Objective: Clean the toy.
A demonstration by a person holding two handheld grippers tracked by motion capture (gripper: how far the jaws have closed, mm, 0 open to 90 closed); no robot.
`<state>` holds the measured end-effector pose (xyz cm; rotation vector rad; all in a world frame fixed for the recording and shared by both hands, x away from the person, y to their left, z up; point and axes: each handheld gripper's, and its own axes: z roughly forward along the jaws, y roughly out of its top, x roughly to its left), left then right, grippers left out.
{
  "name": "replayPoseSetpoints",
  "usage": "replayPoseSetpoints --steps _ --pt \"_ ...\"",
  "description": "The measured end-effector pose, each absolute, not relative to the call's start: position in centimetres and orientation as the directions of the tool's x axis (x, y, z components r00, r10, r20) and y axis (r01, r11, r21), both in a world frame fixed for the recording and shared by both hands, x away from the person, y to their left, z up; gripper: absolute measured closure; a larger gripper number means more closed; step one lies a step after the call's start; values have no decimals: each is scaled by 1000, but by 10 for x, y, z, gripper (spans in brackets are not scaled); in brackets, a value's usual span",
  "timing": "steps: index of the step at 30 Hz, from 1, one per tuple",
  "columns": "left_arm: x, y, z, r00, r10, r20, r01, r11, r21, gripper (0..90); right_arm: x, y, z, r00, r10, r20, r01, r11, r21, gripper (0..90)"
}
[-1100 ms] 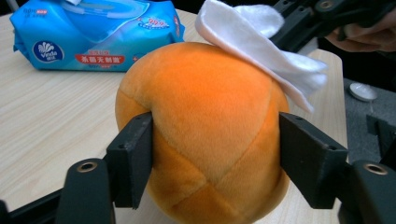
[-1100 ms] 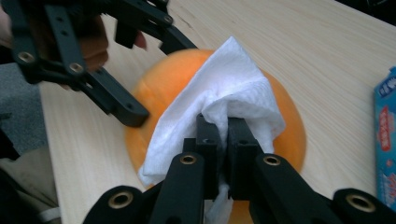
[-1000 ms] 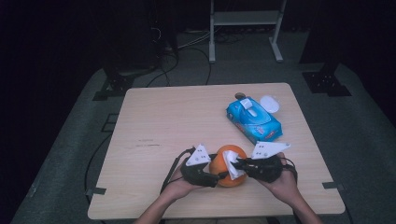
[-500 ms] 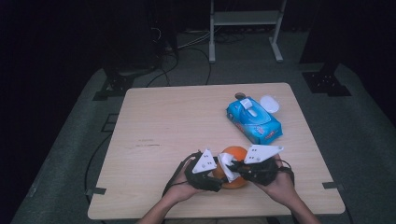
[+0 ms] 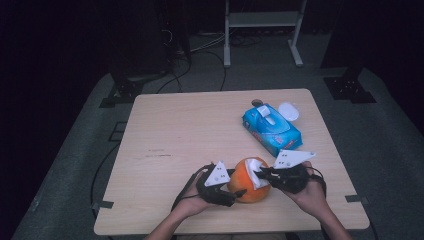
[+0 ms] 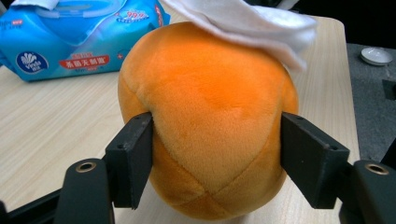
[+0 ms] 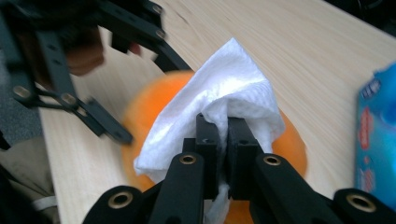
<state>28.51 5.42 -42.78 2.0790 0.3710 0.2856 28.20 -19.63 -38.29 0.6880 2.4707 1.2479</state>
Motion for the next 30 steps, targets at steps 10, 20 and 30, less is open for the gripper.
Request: replayPoseSetpoints --steps 10,20,30 --pt "290 60 -427 929 367 47 139 -465 874 230 281 -178 -390 -869 494 -25 272 520 810 847" --pt "301 75 -433 925 379 -11 201 -466 862 225 292 -195 -404 -845 533 32 348 504 791 846" --pt "299 74 -433 929 369 17 168 -465 869 235 281 -174 -400 -874 486 -20 285 544 789 846"
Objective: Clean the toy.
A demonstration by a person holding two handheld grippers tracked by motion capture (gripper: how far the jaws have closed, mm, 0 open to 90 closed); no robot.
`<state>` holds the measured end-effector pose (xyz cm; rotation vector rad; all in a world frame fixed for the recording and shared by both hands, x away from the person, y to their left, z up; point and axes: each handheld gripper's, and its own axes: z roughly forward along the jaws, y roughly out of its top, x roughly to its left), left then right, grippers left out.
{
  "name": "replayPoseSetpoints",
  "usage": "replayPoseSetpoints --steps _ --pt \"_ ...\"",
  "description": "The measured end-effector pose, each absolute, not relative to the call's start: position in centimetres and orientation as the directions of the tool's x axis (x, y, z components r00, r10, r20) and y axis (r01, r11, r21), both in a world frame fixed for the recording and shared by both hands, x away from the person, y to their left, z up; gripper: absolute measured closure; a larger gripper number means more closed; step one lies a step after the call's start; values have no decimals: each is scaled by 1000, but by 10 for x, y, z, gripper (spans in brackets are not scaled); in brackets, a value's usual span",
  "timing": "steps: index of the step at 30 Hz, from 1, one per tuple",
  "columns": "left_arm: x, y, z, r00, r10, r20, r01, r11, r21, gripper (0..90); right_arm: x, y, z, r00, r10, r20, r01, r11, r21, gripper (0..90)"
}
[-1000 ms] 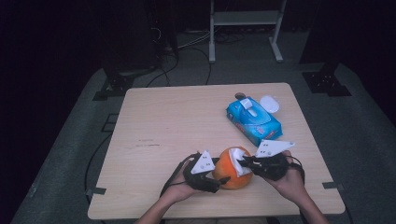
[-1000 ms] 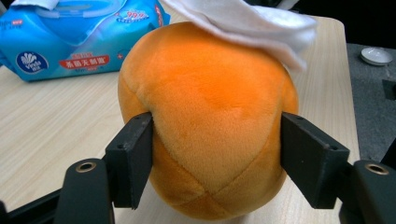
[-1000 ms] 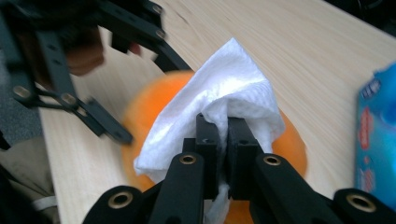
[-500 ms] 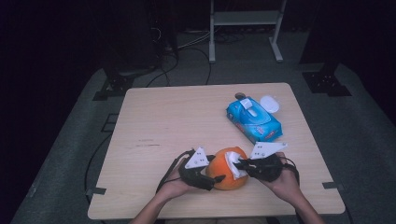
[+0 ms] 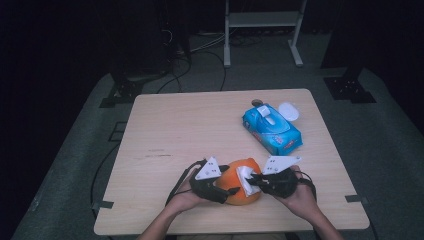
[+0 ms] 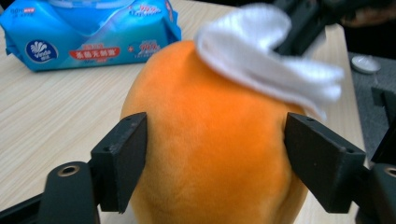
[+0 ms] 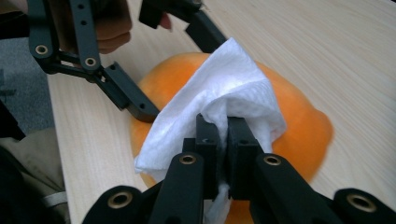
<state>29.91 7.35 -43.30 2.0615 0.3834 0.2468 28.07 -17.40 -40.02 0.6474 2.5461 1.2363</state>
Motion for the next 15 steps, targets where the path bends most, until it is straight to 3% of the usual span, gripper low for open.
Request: replayPoseSetpoints --steps 8,11,15 --pt "302 80 -433 929 369 -5 190 -466 864 243 291 -196 -407 -833 553 12 349 510 787 844" --pt "304 79 -426 928 372 -11 182 -430 884 180 286 -188 -404 -842 539 -28 315 533 786 845" --pt "306 79 -425 922 385 -29 200 -410 890 181 276 -175 -400 -871 490 -39 271 545 793 845"
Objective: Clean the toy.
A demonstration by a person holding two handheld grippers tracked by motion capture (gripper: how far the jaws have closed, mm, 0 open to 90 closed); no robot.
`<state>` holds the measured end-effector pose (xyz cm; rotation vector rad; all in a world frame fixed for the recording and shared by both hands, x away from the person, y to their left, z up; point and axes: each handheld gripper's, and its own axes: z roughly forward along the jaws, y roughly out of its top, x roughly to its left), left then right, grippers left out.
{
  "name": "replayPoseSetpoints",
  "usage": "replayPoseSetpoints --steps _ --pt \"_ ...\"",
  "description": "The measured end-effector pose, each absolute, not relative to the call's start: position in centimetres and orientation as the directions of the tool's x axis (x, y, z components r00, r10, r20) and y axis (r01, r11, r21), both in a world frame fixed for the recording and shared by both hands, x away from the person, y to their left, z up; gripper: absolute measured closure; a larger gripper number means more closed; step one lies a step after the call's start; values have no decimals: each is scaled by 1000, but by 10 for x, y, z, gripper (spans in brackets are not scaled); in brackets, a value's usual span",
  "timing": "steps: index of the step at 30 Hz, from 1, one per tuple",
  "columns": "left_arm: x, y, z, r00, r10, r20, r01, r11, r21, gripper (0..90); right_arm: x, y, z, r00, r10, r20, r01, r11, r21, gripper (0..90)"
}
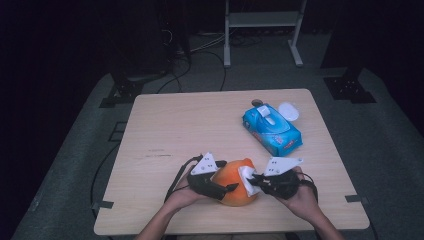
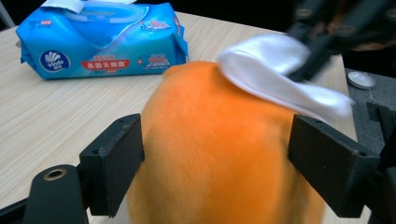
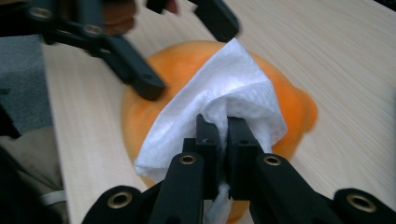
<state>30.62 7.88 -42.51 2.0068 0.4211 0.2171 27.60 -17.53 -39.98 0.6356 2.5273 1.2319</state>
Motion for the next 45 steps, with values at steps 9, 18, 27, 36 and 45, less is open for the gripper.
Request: replayPoseSetpoints --steps 9,18,27,36,45 --pt "310 85 -436 922 381 -61 234 -427 873 232 277 -178 -402 -872 488 -31 276 543 793 844" --pt "309 85 -438 926 374 -55 226 -432 873 236 288 -192 -410 -845 535 3 336 526 782 844" --pt "305 84 -439 932 359 -45 210 -438 874 243 274 -168 -399 -885 464 -31 257 542 800 844" --pt "307 88 -441 933 357 -54 216 -432 876 249 293 -196 -417 -842 538 30 358 516 778 845" --pt "304 86 -441 937 348 -35 194 -435 879 250 293 -193 -407 -841 539 35 345 487 802 845"
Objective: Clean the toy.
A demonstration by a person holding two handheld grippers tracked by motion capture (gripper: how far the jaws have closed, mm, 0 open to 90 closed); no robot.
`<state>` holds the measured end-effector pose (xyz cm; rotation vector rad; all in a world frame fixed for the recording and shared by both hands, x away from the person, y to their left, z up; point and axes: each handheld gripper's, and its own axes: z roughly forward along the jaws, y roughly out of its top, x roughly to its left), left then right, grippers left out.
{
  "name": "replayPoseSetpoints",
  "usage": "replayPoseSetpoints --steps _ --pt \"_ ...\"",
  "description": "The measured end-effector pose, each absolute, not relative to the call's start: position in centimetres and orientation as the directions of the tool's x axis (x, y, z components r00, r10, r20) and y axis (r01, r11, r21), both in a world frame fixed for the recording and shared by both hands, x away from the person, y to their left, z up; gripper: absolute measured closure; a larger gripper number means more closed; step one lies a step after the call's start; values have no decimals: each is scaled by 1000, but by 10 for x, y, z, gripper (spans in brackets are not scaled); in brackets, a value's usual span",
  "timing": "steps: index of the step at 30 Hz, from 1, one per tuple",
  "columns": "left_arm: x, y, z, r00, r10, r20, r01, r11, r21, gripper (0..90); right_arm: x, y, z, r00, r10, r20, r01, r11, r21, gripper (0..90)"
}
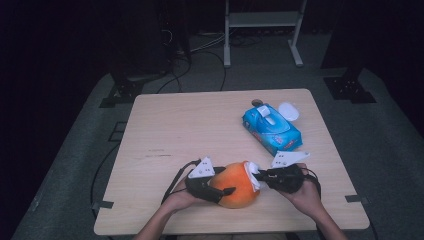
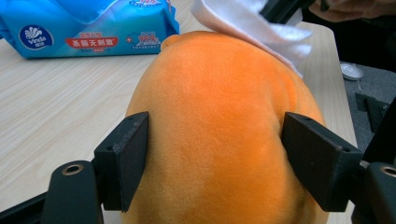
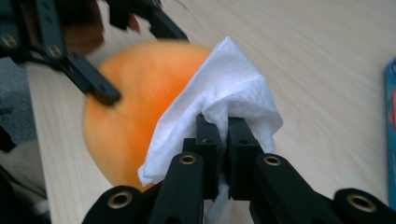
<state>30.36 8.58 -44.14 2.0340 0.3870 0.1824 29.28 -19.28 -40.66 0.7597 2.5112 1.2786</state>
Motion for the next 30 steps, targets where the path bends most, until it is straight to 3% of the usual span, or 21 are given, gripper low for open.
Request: replayPoseSetpoints --steps 3,13,23,30 --pt "304 86 -442 937 347 -36 195 -435 879 249 293 -187 -404 -848 530 23 330 493 805 845" --pt "304 86 -442 937 348 -39 197 -431 881 249 300 -205 -424 -820 566 85 418 491 764 845" --pt "300 84 -442 946 324 -7 158 -441 884 249 303 -194 -409 -826 558 80 379 445 811 845" --pt "301 86 -443 940 339 -22 176 -432 885 249 301 -207 -426 -813 567 129 450 474 757 844"
